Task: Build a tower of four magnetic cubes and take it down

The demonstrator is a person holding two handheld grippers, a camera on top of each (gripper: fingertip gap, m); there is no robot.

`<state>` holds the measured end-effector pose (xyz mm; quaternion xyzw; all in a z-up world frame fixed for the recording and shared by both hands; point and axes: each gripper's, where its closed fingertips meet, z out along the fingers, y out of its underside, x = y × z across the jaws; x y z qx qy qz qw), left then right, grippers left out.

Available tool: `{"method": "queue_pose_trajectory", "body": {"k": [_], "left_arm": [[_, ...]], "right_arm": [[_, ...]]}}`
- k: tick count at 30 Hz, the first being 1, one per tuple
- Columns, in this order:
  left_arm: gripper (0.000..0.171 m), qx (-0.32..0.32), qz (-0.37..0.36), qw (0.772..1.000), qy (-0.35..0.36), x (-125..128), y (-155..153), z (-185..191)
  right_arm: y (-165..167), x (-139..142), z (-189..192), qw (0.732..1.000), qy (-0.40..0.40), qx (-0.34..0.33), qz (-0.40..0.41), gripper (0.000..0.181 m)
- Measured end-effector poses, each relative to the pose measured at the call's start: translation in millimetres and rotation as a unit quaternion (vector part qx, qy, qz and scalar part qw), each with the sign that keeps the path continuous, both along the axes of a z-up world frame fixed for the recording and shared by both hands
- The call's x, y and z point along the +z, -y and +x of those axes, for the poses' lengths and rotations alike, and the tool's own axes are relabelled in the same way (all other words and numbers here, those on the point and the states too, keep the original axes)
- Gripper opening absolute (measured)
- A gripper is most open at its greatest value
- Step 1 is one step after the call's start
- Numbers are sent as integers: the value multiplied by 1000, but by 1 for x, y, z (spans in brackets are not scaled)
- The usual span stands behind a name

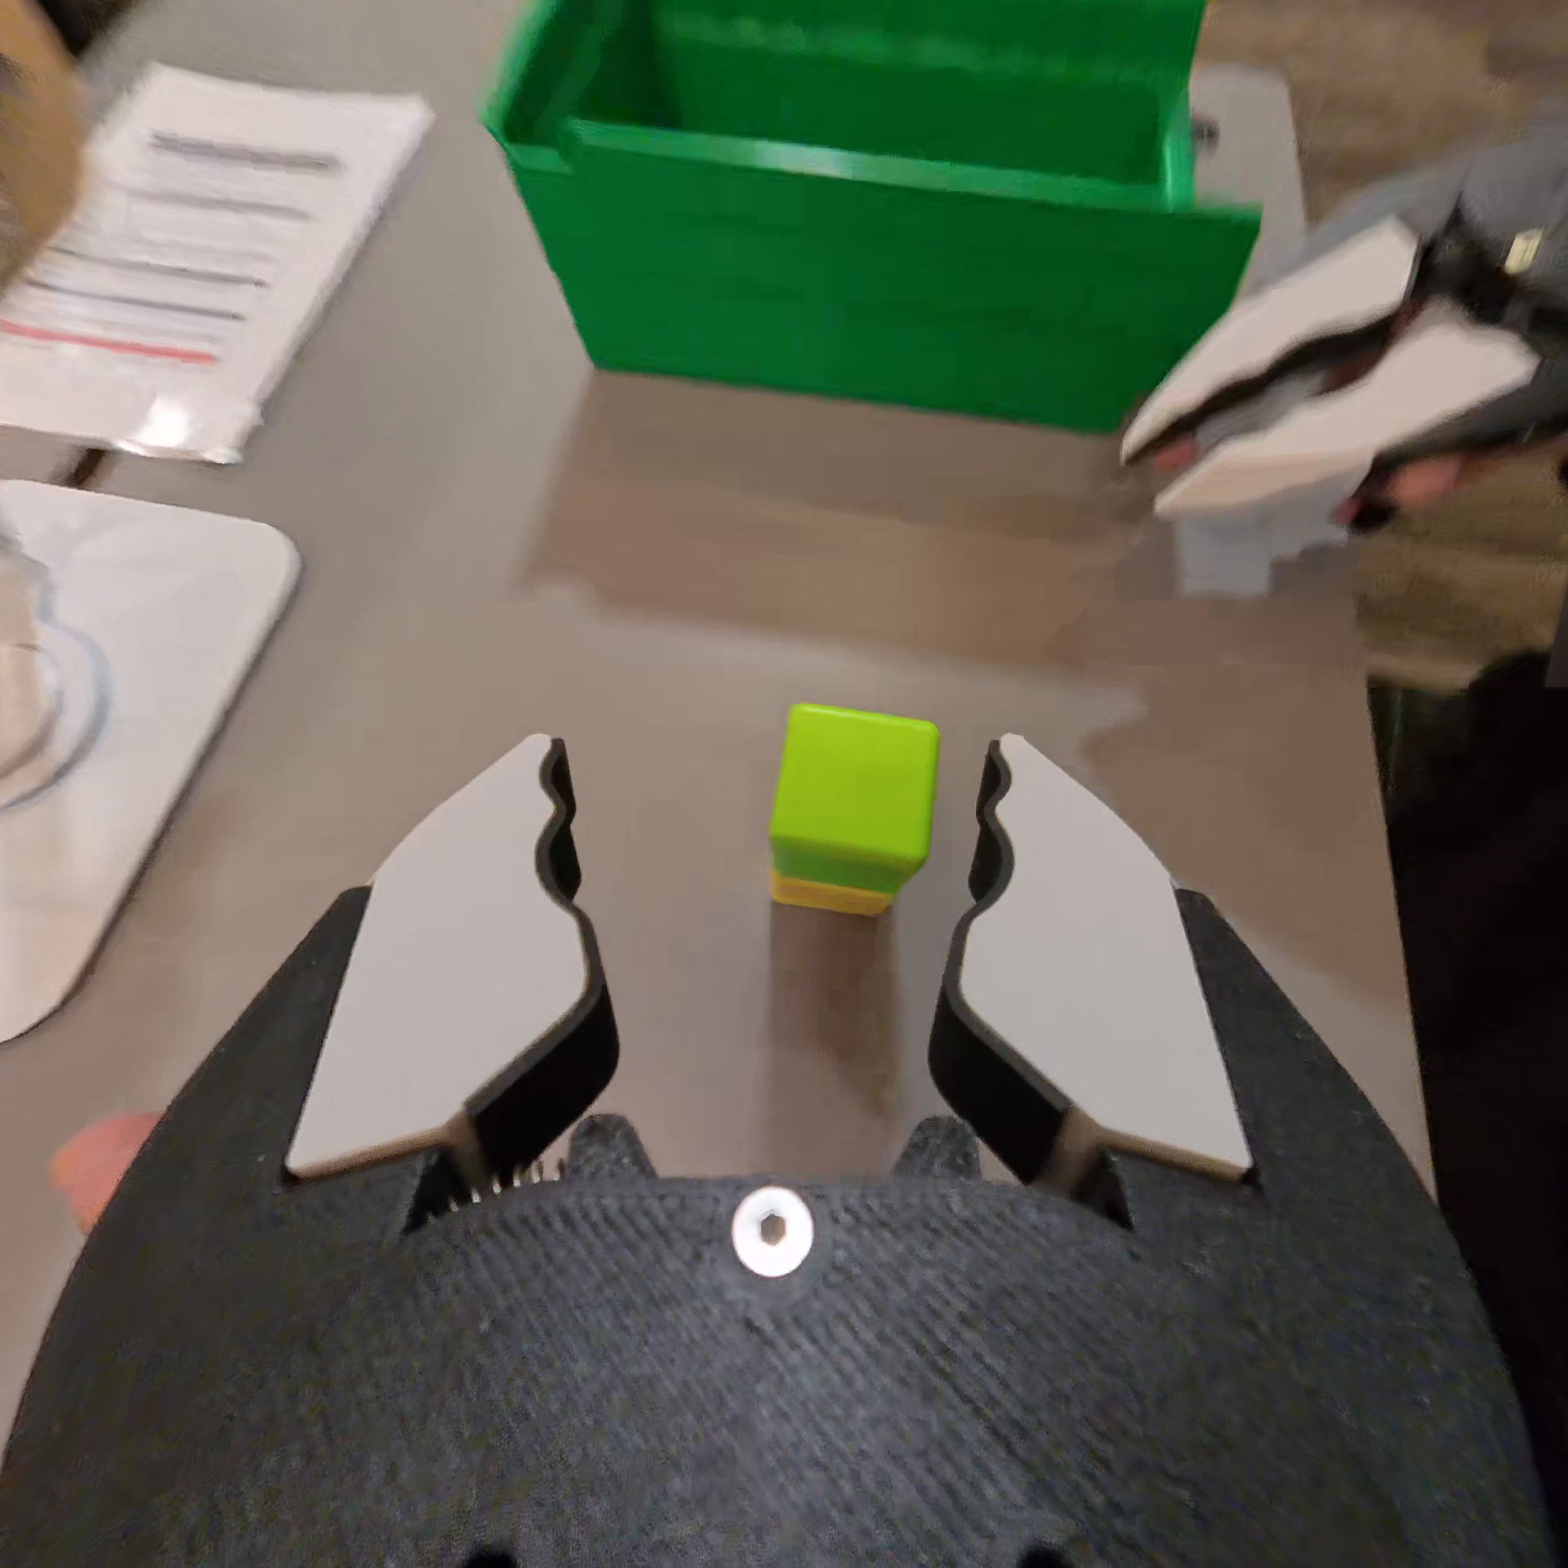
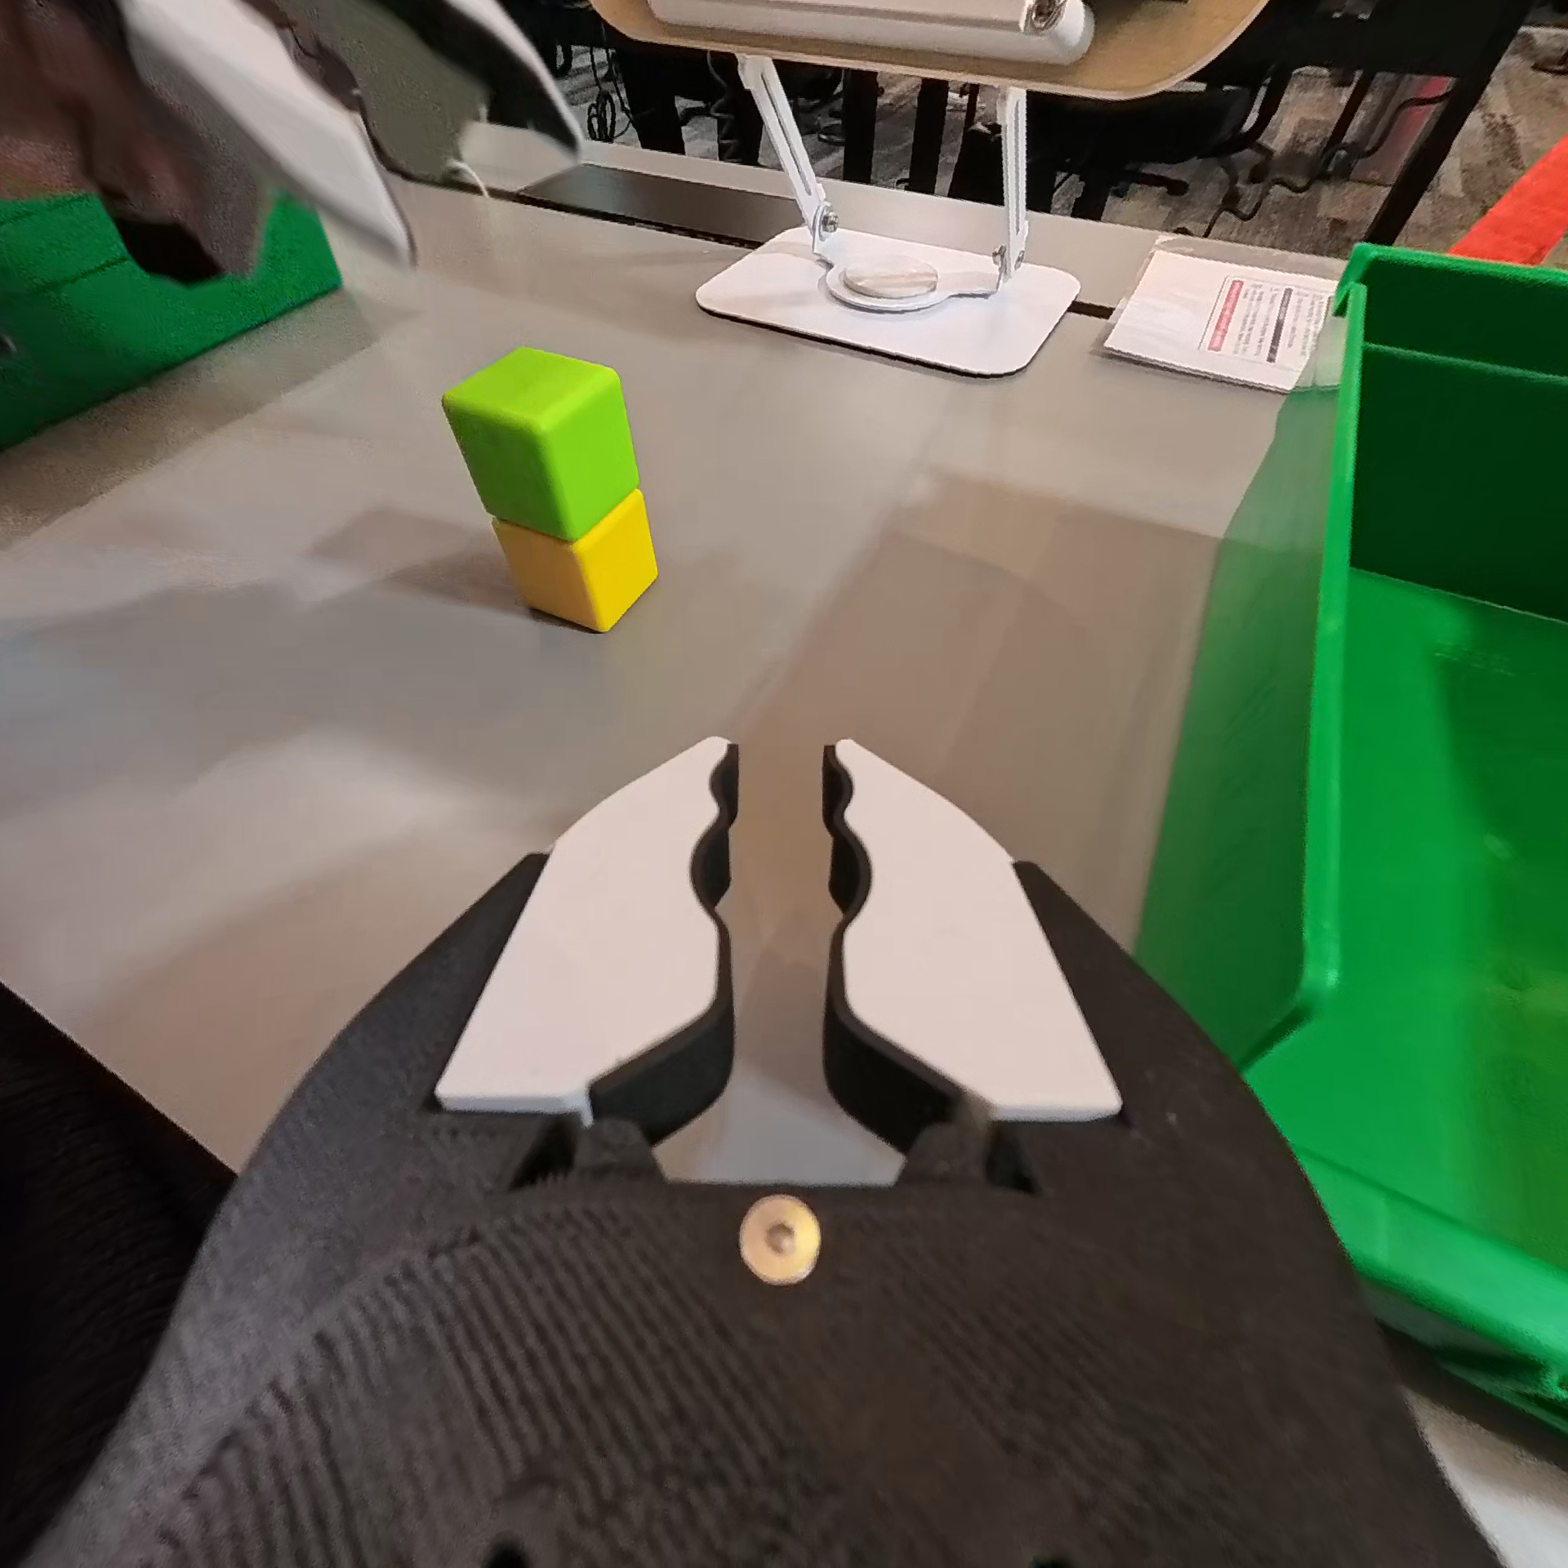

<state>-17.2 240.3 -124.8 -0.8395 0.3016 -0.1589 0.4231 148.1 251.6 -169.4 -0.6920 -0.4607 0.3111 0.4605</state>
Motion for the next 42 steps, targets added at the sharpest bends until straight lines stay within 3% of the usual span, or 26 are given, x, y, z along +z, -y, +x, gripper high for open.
{"method": "queue_pose_trajectory", "body": {"k": [3, 6, 9, 12, 14, 17, 19, 23, 27, 30, 33, 36, 42], "left_arm": [[91, 76, 66, 993, 61, 57, -3, -38], [82, 190, 149, 965, 99, 115, 5, -102], [68, 328, 213, 915, 100, 155, 32, -180], [64, 438, 242, 857, 121, 176, 74, -249], [65, 490, 213, 839, 104, 163, 98, -289], [69, 581, 118, 805, 30, 108, 135, -351], [69, 614, 60, 787, 25, 69, 153, -375], [70, 601, -62, 790, 106, 2, 163, -374], [76, 602, -147, 783, 52, -47, 177, -372], [77, 618, -182, 765, -5, -64, 190, -378], [77, 609, -194, 769, 5, -74, 187, -372], [77, 608, -238, 758, -16, -85, 200, -371], [76, 607, -270, 747, -28, -77, 225, -374]], "right_arm": [[0, 0, 0, 1000, -1, 1, -1, 19], [1, 0, -1, 1000, -1, 2, -1, 19], [2, 1, -2, 1000, -2, 3, 2, 19], [3, 0, -5, 1000, 0, 8, 2, 19], [4, -1, -9, 1000, 5, 13, 6, 19], [6, -2, -16, 1000, 11, 23, 13, 18], [7, -2, -21, 999, 14, 30, 19, 18], [10, -3, -31, 998, 21, 44, 30, 18], [11, -3, -39, 998, 24, 54, 38, 18], [12, -4, -42, 997, 26, 60, 39, 18], [12, -4, -43, 997, 26, 60, 41, 18], [11, -4, -42, 997, 25, 59, 39, 18], [12, -4, -42, 997, 24, 60, 37, 18]]}}
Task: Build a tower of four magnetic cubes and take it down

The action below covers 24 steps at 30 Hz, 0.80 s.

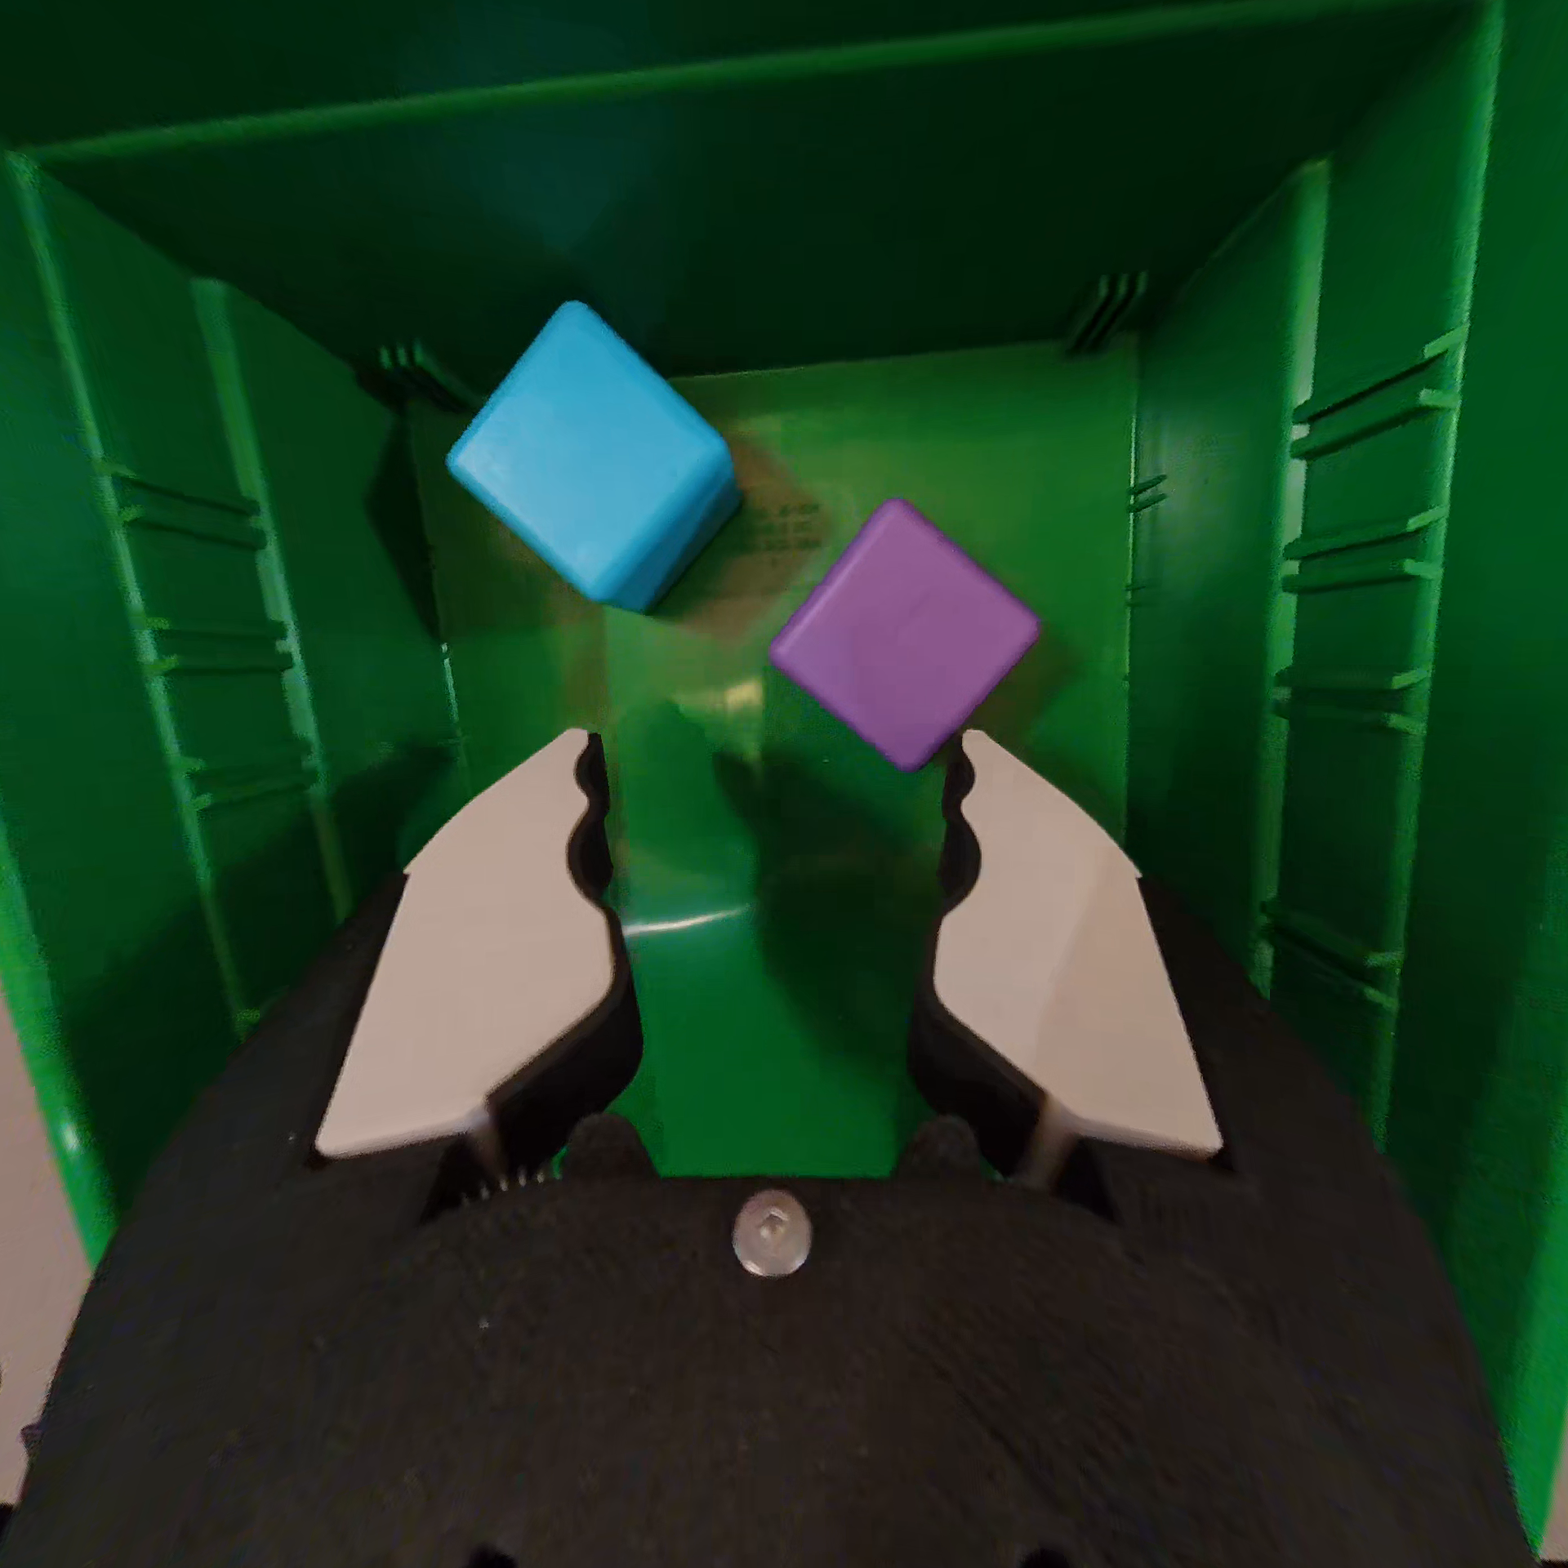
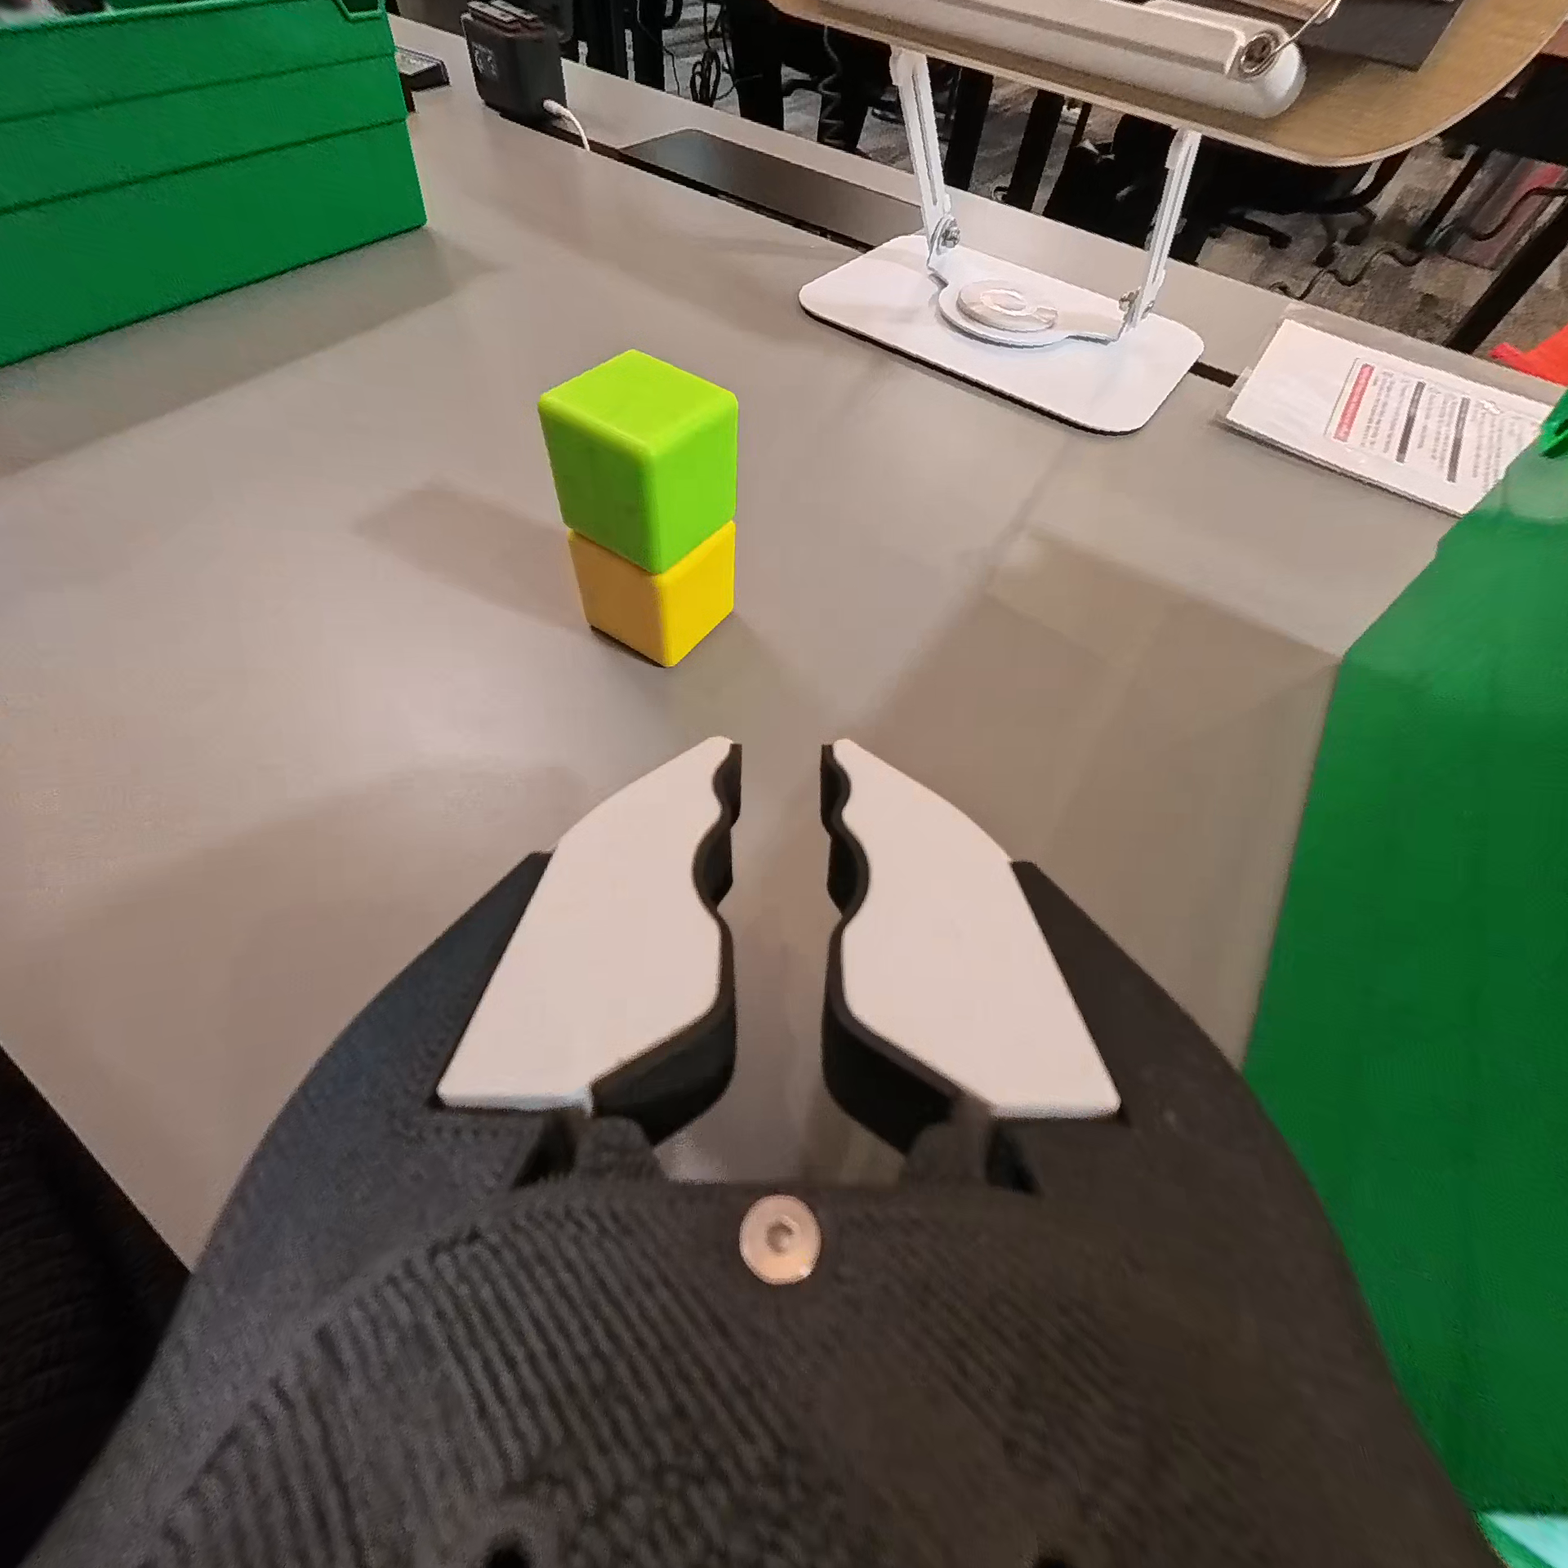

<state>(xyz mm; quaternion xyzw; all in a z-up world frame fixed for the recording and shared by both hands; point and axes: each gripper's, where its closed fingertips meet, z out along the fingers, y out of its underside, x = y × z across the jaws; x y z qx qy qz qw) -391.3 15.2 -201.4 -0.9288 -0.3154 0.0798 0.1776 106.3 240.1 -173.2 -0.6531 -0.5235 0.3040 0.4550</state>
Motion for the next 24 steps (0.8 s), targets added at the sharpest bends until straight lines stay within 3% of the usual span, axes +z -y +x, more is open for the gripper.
{"method": "queue_pose_trajectory", "body": {"k": [8, 11, 14, 17, 24], "left_arm": [[78, 23, 119, 993, 11, 12, -32, 0], [81, 53, 112, 992, -24, 4, -34, -10], [82, 46, 95, 994, -10, -8, -34, -7], [57, 13, 103, 994, 26, -6, -37, 4], [46, -61, 47, 991, 107, -5, -11, 29]], "right_arm": [[0, 0, 0, 1000, 1, 0, 1, 18], [0, 0, 0, 1000, 3, 0, 3, 18], [0, -1, 0, 1000, 4, 0, 4, 18], [0, -1, 0, 1000, 4, 0, 4, 18], [1, -1, 0, 1000, 4, 1, 4, 18]]}}
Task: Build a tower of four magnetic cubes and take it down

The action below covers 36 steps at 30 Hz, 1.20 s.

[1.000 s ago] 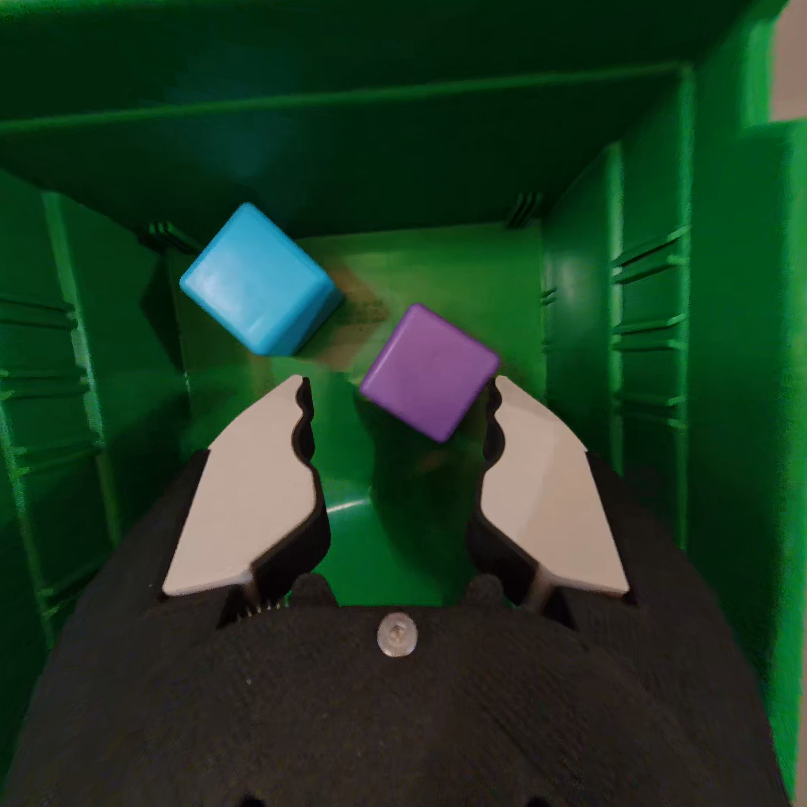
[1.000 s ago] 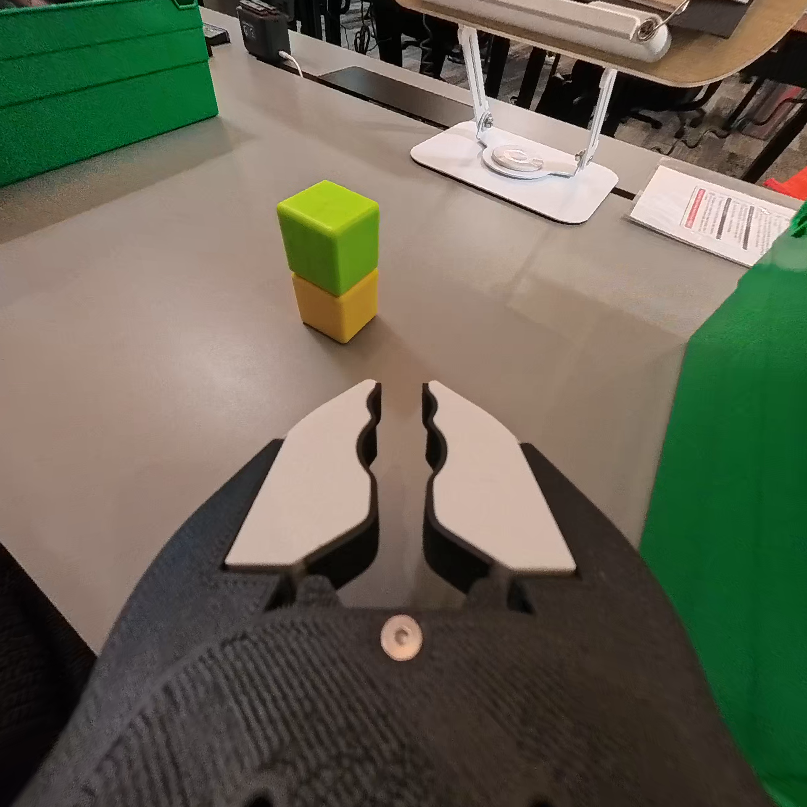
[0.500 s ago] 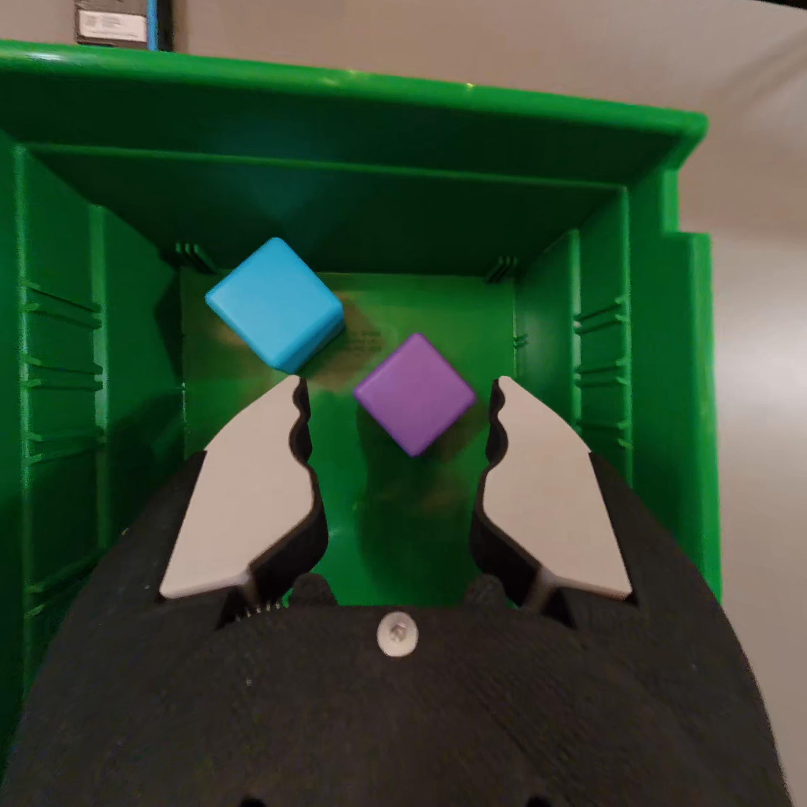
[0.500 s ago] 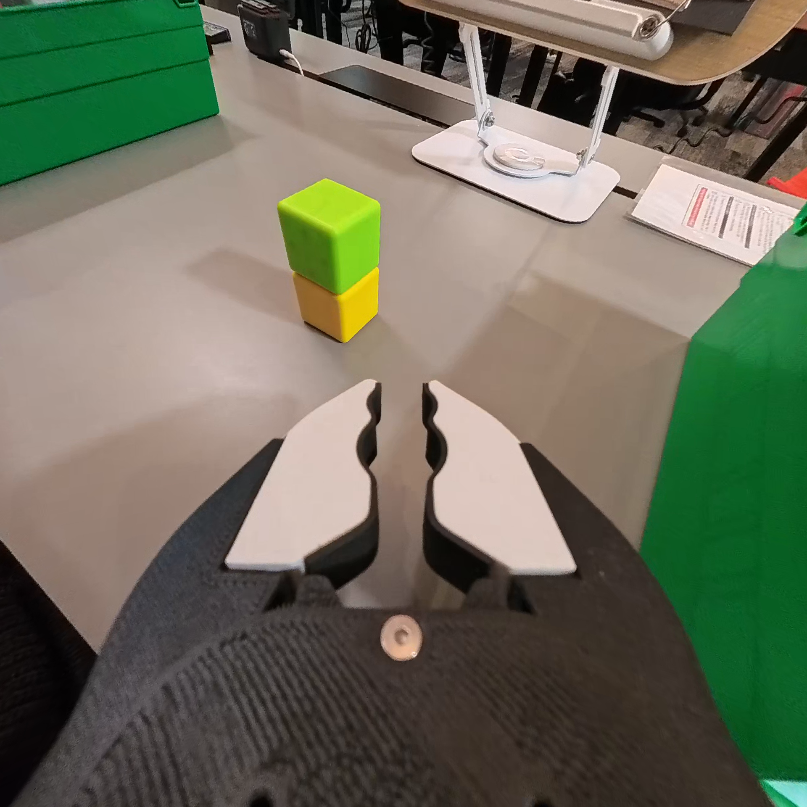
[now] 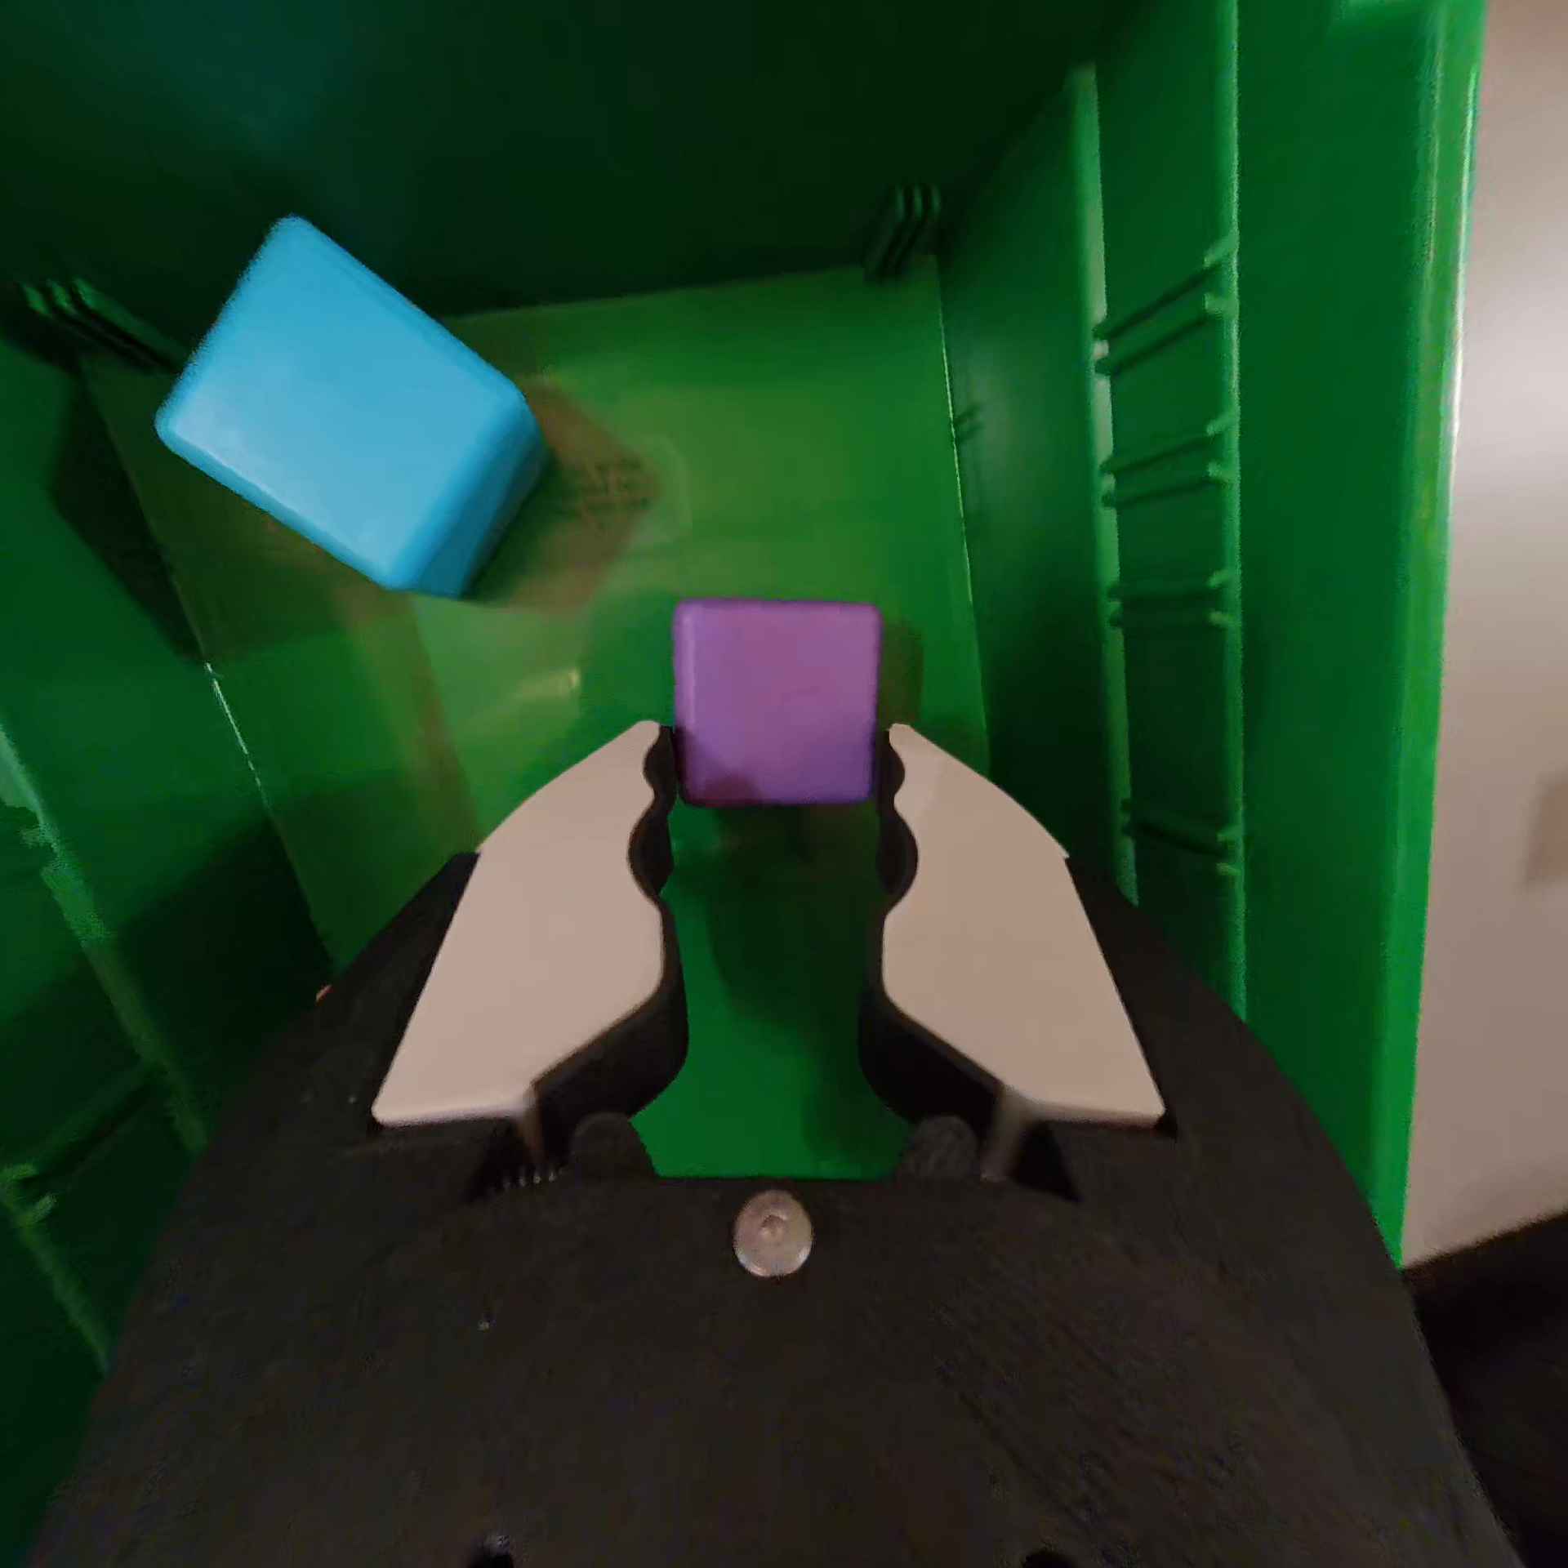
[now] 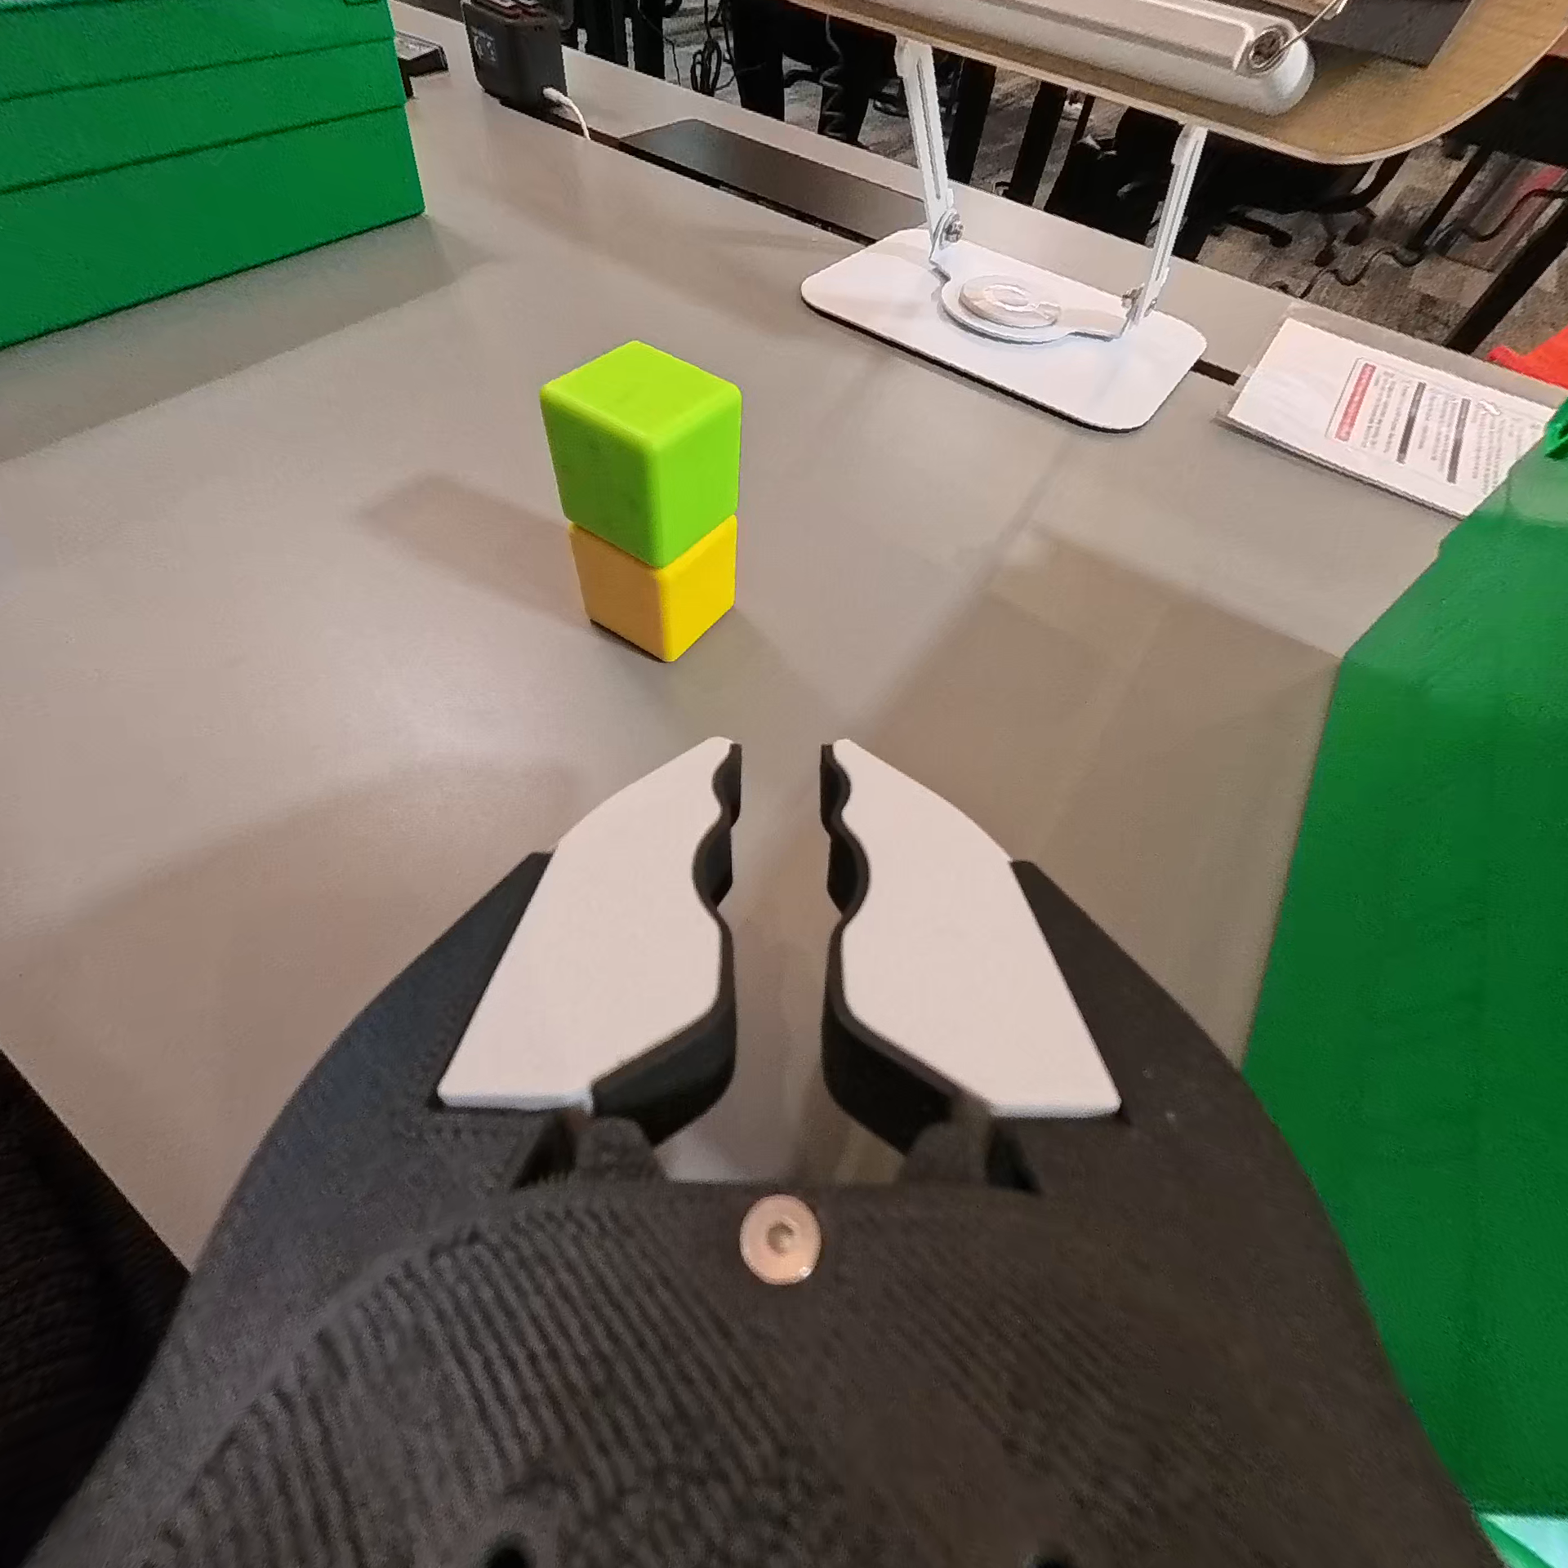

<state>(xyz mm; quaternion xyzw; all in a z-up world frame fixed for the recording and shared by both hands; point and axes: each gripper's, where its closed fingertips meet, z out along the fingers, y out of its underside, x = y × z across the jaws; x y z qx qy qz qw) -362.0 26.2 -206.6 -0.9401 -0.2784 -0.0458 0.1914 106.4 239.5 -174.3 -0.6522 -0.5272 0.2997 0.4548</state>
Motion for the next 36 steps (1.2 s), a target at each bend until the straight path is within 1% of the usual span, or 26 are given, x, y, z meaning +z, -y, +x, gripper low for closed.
{"method": "queue_pose_trajectory", "body": {"k": [2, 5, 7, 9, 11, 13, 15, 17, 19, 21, 22, 25, 28, 30, 32, 34, 36], "left_arm": [[46, -8, -4, 1000, 12, 2, 6, 4], [50, 12, 8, 1000, 24, 9, 7, 3], [51, 16, 14, 1000, 17, 12, 4, 3], [55, 14, 9, 1000, 7, 10, 1, 3], [59, 11, -6, 1000, -7, 1, -2, 3], [58, 6, -32, 999, -22, -9, -2, 1], [51, -3, -44, 999, -29, -15, -2, 1], [51, -10, -37, 999, -21, -13, -3, 3], [50, -17, -22, 999, -15, -6, -3, 4], [50, -12, -4, 1000, -21, 10, -2, 2], [50, -9, 12, 999, -29, 23, -3, 1], [50, -5, 77, 995, -63, 72, -11, 3], [49, -28, 146, 982, -117, 128, -25, 20], [50, -80, 200, 967, -139, 161, -43, 47], [50, -138, 245, 949, -146, 183, -63, 81], [50, -193, 274, 932, -141, 193, -82, 113], [50, -252, 292, 913, -131, 192, -103, 143]], "right_arm": [[0, 0, 0, 1000, 0, 0, -1, 18], [0, 0, 0, 1000, 0, 0, -1, 18], [0, 0, 0, 1000, 0, 1, -1, 18], [0, 0, -1, 1000, -1, 1, -1, 18], [0, 0, -1, 1000, -1, 2, -1, 18], [1, 0, -2, 1000, 0, 3, 0, 18], [1, 0, -2, 1000, -1, 3, 1, 18], [0, 1, -1, 1000, -1, 2, 0, 18], [0, 0, -1, 1000, -1, 1, -1, 18], [0, 0, -1, 1000, -1, 1, -1, 18], [0, 0, -2, 1000, 0, 2, 0, 18], [0, 0, -2, 1000, 1, 2, -1, 18], [0, -1, -2, 1000, 2, 2, -1, 18], [-1, -2, -2, 1000, 4, 1, -1, 18], [-1, -2, -2, 1000, 4, 1, 0, 18], [0, -2, 0, 1000, 4, 0, 1, 18], [0, -2, 4, 1000, 5, -4, 3, 18]]}}
